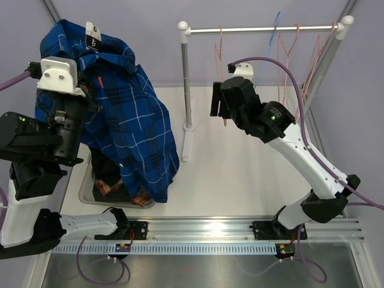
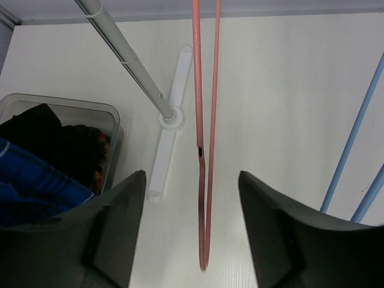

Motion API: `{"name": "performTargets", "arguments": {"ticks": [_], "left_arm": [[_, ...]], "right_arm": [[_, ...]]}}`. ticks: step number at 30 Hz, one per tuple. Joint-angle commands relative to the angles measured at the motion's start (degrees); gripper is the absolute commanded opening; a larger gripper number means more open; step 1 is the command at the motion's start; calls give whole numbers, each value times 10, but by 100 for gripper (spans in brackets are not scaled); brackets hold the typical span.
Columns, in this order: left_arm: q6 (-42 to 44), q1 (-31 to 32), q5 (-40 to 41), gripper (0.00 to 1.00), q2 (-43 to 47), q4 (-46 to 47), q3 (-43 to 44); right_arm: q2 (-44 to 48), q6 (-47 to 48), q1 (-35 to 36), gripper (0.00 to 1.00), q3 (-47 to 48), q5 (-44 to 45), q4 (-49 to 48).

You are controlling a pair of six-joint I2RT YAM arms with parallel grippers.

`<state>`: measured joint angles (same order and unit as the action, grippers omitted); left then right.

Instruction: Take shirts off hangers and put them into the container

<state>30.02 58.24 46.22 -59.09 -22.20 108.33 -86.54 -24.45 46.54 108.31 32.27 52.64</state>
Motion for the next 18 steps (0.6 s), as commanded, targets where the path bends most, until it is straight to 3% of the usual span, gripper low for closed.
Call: {"name": "performTargets", "arguments": {"ticks": [1, 2, 4, 8, 11, 18], "left_arm": [[5, -28, 10, 0, -4, 9, -10], [-4, -43, -6, 0, -4, 0, -8], [-30, -91, -29, 0, -15, -38, 12], [-79, -192, -125, 0, -72, -125, 92], [-102, -261, -155, 0, -107, -138, 125], [-241, -516, -341, 0, -180, -206, 195]], "right_arm": [[30, 5, 13, 75, 13, 5, -7], [34, 11, 22, 91, 15, 10, -6], [47, 18, 33, 99, 23, 21, 0], [73, 34, 62, 100, 35, 33, 6], [91, 39, 86, 99, 46, 43, 18], [147, 52, 131, 99, 53, 70, 52]]}}
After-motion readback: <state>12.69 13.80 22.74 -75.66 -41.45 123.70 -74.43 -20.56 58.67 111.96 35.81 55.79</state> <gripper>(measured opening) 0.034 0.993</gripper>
